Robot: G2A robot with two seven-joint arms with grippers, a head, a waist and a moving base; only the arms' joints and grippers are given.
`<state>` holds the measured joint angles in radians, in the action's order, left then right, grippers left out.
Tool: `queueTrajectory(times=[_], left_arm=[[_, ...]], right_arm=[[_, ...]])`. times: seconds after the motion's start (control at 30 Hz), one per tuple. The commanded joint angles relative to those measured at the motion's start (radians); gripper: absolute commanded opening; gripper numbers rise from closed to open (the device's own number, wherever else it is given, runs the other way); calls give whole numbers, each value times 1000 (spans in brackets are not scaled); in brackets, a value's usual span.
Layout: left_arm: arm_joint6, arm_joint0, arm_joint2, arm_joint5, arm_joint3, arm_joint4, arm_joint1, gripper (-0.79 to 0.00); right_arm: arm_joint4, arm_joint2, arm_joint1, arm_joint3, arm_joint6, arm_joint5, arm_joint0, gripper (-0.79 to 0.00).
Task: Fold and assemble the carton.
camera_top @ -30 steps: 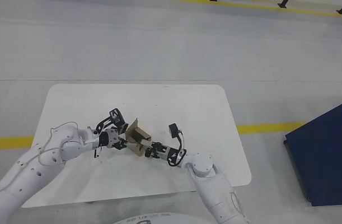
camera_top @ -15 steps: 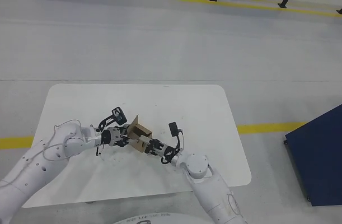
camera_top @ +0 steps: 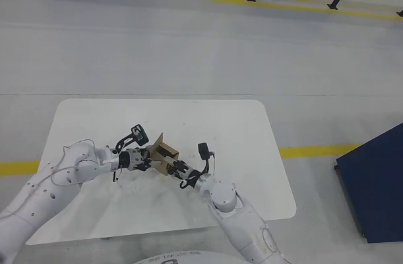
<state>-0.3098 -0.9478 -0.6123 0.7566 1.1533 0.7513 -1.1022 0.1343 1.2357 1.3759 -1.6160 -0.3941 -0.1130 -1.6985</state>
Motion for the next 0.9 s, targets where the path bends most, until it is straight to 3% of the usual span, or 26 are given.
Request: queueTrajectory(times=[0.0, 0.07, 0.13, 0.2, 0.23, 0.47, 0.63, 0.73, 0.87], left_arm=[[0, 1, -3, 6, -5, 0, -2, -394], [5, 2, -9, 14, -9, 0, -2, -363], [17, 2, -19, 23, -14, -4, -2, -286], [32, 0, -33, 34, -17, -5, 1, -154], [40, -2, -41, 38, -16, -4, 3, -132], [116, -36, -123, 93, 16, 20, 31, -6], [250, -105, -264, 163, 99, 104, 81, 0], [315, -185, -361, 42, 208, 317, 117, 0], [273, -280, -433, -64, 278, 378, 140, 0]], right_arm=[[1, -3, 0, -1, 10, -11, 1, -413], [2, -6, -1, -1, 14, -23, 3, -437], [12, -9, -3, 2, 13, -40, 6, -459], [22, -14, -4, 2, 15, -62, 12, -471], [26, -17, -4, 3, 16, -71, 14, -480], [44, -31, -8, 4, 16, -110, 29, -493], [48, -28, -13, 2, -5, -97, 28, -499], [51, -28, -16, 0, -10, -94, 27, -505], [64, -32, -19, 1, -18, -105, 34, -520]])
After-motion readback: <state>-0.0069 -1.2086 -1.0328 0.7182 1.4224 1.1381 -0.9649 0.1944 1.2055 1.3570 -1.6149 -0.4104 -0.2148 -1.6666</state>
